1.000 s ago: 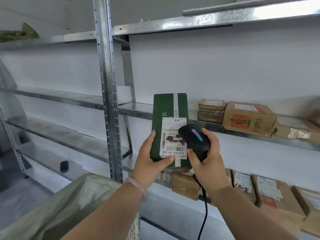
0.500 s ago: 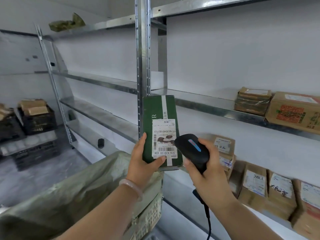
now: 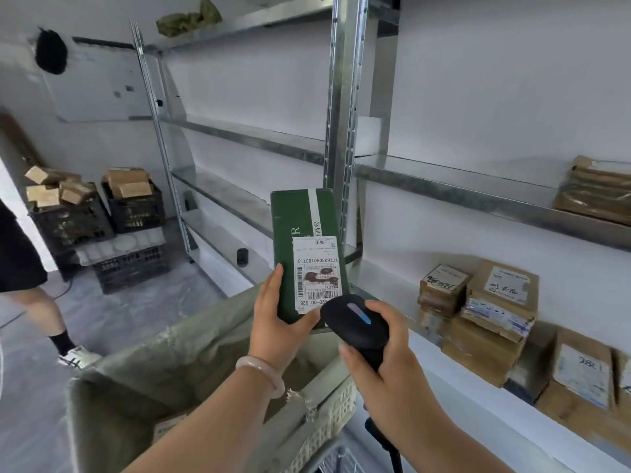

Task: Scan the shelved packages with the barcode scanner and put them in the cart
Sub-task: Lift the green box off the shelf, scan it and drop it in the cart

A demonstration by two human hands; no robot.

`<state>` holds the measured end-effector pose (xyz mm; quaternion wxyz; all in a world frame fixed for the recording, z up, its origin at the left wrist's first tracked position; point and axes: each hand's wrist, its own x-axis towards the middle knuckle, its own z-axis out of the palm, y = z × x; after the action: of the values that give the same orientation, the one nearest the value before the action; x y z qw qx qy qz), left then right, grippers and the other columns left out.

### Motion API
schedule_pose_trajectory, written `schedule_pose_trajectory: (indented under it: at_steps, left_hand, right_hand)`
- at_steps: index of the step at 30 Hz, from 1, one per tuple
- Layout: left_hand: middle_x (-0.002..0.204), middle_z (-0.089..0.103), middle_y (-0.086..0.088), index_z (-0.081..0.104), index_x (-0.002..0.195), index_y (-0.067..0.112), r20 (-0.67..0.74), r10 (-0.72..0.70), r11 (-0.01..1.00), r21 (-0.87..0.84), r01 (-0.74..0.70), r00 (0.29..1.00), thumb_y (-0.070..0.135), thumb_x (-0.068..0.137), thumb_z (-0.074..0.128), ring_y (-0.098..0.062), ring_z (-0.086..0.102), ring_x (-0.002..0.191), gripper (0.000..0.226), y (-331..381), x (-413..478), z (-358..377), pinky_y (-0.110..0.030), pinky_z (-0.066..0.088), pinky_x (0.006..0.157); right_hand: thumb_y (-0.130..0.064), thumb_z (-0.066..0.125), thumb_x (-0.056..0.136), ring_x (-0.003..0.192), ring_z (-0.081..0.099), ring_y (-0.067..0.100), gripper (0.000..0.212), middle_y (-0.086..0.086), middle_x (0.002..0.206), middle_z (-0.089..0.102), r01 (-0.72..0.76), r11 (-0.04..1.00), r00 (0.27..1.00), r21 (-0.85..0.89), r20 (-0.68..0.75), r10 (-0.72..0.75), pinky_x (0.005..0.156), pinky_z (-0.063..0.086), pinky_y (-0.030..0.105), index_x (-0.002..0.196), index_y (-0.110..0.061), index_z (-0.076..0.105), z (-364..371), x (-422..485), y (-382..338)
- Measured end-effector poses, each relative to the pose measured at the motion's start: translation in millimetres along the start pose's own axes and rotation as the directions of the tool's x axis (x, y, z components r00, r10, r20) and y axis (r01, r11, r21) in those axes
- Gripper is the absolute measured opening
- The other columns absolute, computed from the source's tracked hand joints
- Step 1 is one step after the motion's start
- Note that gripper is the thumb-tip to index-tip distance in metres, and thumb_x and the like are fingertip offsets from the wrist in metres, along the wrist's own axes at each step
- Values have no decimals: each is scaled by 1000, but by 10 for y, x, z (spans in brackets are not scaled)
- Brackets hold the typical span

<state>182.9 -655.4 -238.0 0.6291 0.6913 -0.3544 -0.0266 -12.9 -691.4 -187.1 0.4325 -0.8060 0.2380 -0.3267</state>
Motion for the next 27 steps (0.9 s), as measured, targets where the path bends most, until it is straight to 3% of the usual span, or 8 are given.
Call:
schedule_pose_trajectory:
  at_steps: [8,12,16,18,22,27]
  left_hand:
    - [151,34,10,27,151,36,-43,-81,995,58,84,996,23,76,83,-4,30,140,95,-291,35,-440,-38,31,119]
    - [153,35,8,27,151,37,-88,-113,989,85,121,990,24,76,83,-5,31,140,95,-460,48,-649,-39,31,118]
    - [154,34,7,25,147,45,-119,-155,980,104,168,981,25,76,84,-6,29,143,95,-628,48,-869,-39,29,119]
    - [153,35,8,25,145,47,-118,-188,974,103,200,975,25,75,84,-6,30,142,94,-707,24,-985,-37,29,119]
    - [149,38,15,29,147,50,-105,-344,936,41,350,933,39,70,85,-7,37,138,96,-985,-125,-1218,-42,34,117]
    - [140,46,19,30,148,47,-101,-528,848,-6,531,843,30,71,87,-9,48,129,97,-1416,-467,-1494,-43,43,110]
  right_hand:
    - [-33,65,90,79,58,4,53,-6,119,56,-35,999,997,5,67,34,65,48,14,124,-52,29,453,199,-11]
    - [-34,65,90,96,61,1,50,-26,120,47,-38,999,993,12,114,37,73,46,7,121,-52,30,704,252,-19]
    - [-34,65,89,91,61,-2,50,-23,118,53,-58,998,985,1,163,57,72,45,8,124,-48,33,943,315,8]
    - [-35,65,89,90,64,3,51,-18,117,55,-80,997,980,-10,180,81,74,50,12,124,-51,31,1049,375,56]
    - [-40,65,87,92,68,10,51,-14,114,61,-154,987,968,-36,192,158,82,57,39,123,-54,32,1314,532,223]
    - [-39,65,89,90,69,8,53,-14,110,59,-239,969,928,-62,279,247,70,59,45,126,-50,30,1707,662,437]
